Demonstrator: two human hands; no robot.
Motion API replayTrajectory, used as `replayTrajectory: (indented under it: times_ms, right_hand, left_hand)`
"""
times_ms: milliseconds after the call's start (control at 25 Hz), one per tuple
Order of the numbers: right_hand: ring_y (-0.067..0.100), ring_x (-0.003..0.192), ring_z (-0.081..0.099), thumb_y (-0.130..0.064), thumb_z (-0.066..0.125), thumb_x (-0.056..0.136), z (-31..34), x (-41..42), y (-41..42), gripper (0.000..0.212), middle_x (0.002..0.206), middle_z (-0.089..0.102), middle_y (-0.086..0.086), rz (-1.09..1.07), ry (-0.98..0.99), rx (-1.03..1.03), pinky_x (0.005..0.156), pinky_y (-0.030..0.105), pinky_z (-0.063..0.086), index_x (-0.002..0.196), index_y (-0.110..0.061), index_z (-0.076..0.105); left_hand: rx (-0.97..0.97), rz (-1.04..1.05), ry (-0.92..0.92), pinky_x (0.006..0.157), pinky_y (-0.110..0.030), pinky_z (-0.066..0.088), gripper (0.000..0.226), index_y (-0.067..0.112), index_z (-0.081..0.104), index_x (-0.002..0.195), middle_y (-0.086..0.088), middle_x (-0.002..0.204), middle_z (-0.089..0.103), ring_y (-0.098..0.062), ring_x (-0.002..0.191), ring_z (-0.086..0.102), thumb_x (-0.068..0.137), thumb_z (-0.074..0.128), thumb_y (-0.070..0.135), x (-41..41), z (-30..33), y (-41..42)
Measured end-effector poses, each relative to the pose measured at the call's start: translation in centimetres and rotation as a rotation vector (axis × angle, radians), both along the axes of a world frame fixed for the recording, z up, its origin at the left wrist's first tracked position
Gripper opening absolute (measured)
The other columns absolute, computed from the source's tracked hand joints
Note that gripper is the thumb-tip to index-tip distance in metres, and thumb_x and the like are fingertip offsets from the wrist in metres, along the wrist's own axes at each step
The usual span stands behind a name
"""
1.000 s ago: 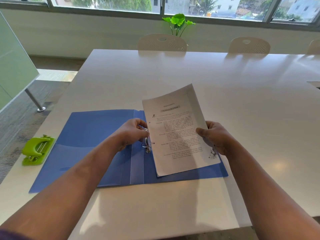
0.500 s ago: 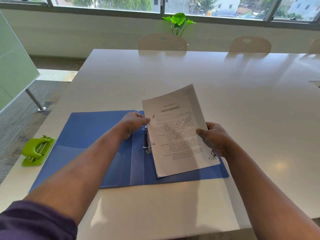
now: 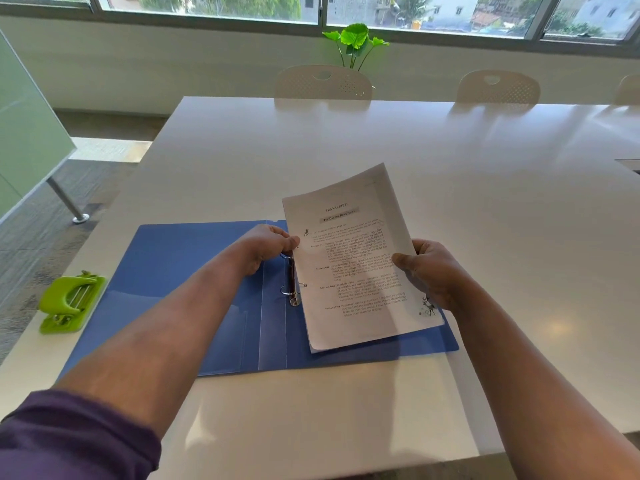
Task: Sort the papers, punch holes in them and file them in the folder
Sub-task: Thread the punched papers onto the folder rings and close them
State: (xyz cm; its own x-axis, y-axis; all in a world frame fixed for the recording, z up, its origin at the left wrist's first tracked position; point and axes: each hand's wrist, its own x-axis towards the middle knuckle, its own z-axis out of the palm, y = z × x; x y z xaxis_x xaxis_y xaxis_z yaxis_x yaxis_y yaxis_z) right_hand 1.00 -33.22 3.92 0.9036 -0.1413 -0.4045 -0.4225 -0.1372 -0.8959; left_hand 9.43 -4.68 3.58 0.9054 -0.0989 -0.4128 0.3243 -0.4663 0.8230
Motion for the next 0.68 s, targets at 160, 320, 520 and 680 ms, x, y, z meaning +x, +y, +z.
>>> replayTrajectory:
  times_ms: [160,320,520,680]
  right_hand:
    - [0.035,0.1,0.072,-0.01,0.059,0.101,0.1,-0.5,0.1,0.015,0.112,0.073,0.009,-0.003,0.029,-0.022,0.089,0.061,0.057,0.115,-0.013,0.064]
    - [0.034,0.101,0.071,-0.011,0.061,0.1,-0.3,-0.7,0.3,0.017,0.112,0.072,0.006,0.009,0.052,-0.067,0.09,0.062,0.057,0.115,-0.018,0.064]
    - [0.03,0.097,0.07,-0.008,0.063,0.099,-0.7,-0.4,0.6,0.022,0.111,0.069,0.004,0.011,0.041,-0.169,0.082,0.053,0.061,0.116,-0.021,0.06]
    - [0.023,0.085,0.071,-0.011,0.063,0.095,-1.1,-0.3,0.5,0.026,0.106,0.071,0.001,0.007,0.015,-0.307,0.062,0.037,0.058,0.117,-0.023,0.055]
  left_hand:
    - [-0.019,0.025,-0.024,0.08,-0.025,0.043,0.021,0.001,0.071,0.107,-0.005,0.094,0.072,-0.009,0.085,0.062,0.096,0.07,0.019,0.2,-0.1,-0.2]
    - [0.006,0.088,-0.098,0.067,-0.019,0.043,0.023,0.002,0.067,0.107,-0.008,0.095,0.072,-0.01,0.08,0.065,0.094,0.072,0.02,0.1,-1.2,-0.2]
    - [0.055,0.103,-0.192,0.089,-0.035,0.055,0.018,0.017,0.066,0.098,-0.003,0.102,0.069,-0.021,0.102,0.066,0.086,0.079,0.021,-0.3,-2.6,0.1]
    - [0.037,0.035,-0.254,0.08,-0.027,0.048,0.031,0.019,0.064,0.113,-0.001,0.114,0.061,-0.019,0.103,0.059,0.086,0.079,0.018,-1.6,-2.4,0.5]
